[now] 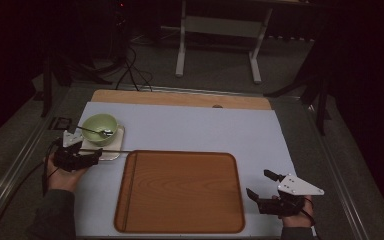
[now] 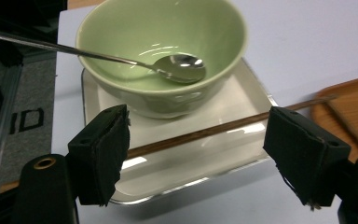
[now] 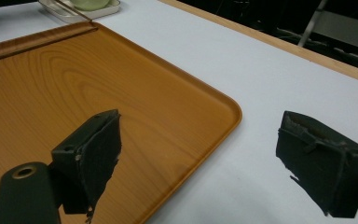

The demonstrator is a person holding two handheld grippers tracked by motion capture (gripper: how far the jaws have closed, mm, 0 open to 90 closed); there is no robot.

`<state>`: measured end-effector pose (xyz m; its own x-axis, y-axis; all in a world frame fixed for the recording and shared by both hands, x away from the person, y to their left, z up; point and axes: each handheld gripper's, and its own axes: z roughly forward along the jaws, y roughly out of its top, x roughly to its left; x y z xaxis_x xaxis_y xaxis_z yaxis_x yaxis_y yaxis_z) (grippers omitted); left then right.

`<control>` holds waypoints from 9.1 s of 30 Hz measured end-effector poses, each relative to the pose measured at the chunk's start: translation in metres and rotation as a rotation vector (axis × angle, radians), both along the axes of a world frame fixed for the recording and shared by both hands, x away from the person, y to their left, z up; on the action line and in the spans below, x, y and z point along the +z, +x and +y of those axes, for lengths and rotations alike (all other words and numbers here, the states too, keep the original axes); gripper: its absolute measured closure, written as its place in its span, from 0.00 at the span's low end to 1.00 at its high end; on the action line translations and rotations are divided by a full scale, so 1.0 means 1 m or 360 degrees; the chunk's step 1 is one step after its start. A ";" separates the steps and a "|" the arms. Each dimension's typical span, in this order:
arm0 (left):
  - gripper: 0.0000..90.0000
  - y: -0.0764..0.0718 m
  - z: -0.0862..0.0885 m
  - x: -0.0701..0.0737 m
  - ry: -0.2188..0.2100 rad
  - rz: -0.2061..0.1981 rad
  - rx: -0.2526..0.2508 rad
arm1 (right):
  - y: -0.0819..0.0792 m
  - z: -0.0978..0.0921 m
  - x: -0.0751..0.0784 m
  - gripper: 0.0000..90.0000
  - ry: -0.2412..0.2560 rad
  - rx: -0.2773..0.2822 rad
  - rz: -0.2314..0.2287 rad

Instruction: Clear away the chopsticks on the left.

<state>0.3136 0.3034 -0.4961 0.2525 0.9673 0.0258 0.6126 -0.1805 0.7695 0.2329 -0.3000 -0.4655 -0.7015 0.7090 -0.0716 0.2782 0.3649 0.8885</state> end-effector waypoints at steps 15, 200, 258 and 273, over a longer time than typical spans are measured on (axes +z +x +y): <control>0.33 0.020 0.003 -0.016 0.0036 0.0071 -0.0040 | 0.001 0.002 -0.001 0.15 -0.0013 0.0014 0.0005; 0.95 -0.005 -0.130 -0.008 -0.0307 0.0197 -0.0377 | 0.001 0.003 -0.001 0.15 -0.0031 0.0026 0.0027; 0.88 -0.035 -0.110 -0.023 -0.0150 0.0325 -0.0245 | 0.001 0.004 -0.001 0.15 -0.0036 0.0036 0.0033; 0.86 -0.048 -0.107 -0.025 -0.0167 0.0387 -0.0202 | 0.001 0.004 -0.001 0.15 -0.0035 0.0035 0.0028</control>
